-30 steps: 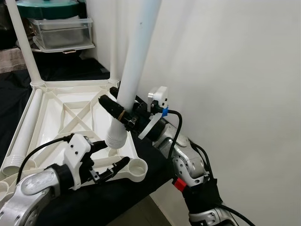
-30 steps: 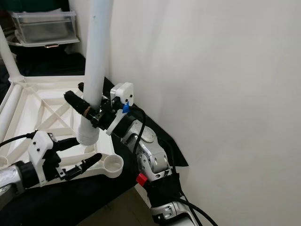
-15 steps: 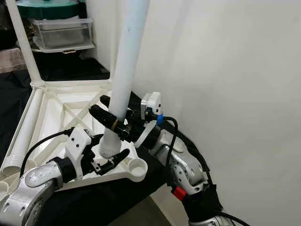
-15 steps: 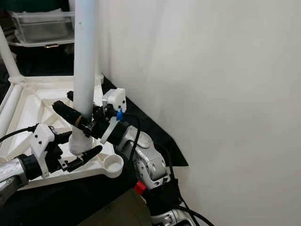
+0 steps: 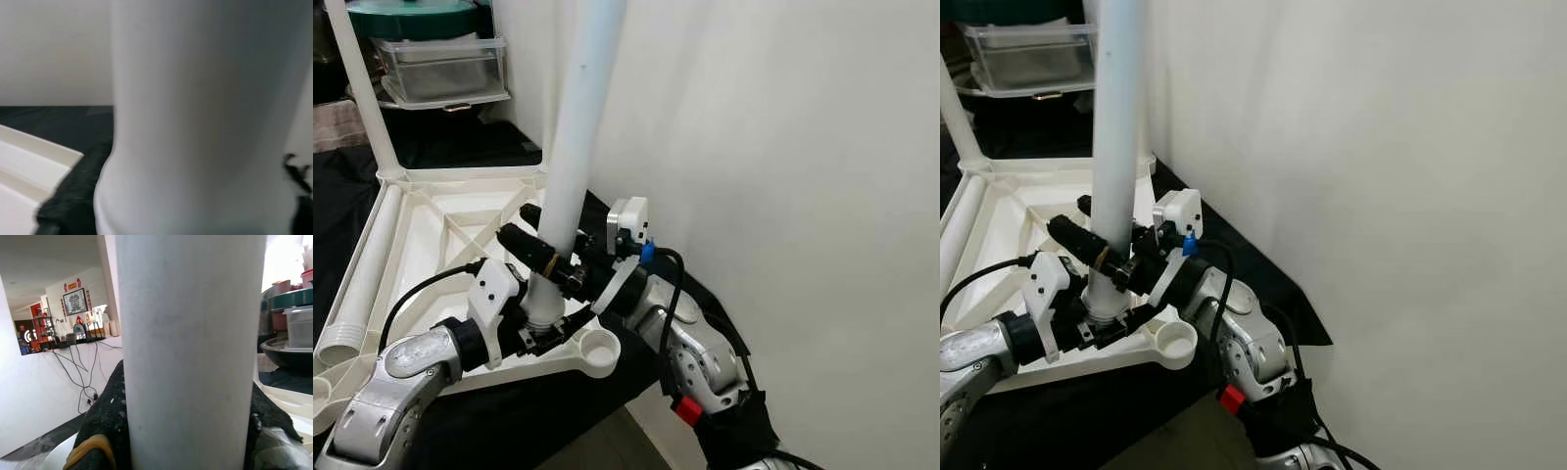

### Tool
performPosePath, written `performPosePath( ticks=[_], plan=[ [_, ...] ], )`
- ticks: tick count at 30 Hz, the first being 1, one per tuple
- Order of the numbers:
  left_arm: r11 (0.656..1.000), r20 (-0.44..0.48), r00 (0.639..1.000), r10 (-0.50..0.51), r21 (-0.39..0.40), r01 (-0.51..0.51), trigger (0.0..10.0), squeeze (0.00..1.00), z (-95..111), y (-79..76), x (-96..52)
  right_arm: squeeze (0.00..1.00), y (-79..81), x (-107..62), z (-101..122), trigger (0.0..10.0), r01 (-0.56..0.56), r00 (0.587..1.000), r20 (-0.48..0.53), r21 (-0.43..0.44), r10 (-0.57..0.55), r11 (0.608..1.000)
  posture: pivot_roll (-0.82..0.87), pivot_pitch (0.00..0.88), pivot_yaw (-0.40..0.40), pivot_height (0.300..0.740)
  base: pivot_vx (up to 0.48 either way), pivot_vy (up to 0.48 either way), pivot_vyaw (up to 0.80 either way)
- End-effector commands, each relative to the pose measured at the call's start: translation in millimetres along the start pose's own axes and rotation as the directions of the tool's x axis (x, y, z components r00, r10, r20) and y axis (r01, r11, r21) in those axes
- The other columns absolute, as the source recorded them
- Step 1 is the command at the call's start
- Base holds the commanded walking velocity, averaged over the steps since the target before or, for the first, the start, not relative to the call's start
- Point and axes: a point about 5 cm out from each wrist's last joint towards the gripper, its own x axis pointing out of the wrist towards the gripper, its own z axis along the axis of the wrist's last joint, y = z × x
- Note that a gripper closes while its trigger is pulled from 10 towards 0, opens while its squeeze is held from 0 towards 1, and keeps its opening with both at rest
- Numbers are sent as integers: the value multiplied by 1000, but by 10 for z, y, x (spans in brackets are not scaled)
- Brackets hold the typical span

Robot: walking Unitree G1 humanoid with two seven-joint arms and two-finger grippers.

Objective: Building children table

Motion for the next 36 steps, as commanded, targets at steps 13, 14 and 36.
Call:
performPosePath(
  ticks=[13, 14, 36],
  plan=[
    [1000, -24, 1000, -4, 16, 5, 0, 0, -65, -12, -2, 463, 21, -6, -41, 10000, -16, 999, -34, 41, 18, 999, 138, 0, -119, 740, 0, 0, 0],
    [1000, -26, 1000, -5, 18, 5, 0, 0, -66, -12, -5, 463, 17, -11, -43, 10000, -15, 999, -38, 42, 17, 999, 138, 0, -119, 740, 0, 0, 0],
    [991, -107, 987, -117, 55, 124, 0, 0, -143, -127, -138, 0, -119, -68, 81, 10000, -75, 991, -106, 78, 83, 994, 139, 0, -134, 740, 0, 0, 0]
  ],
)
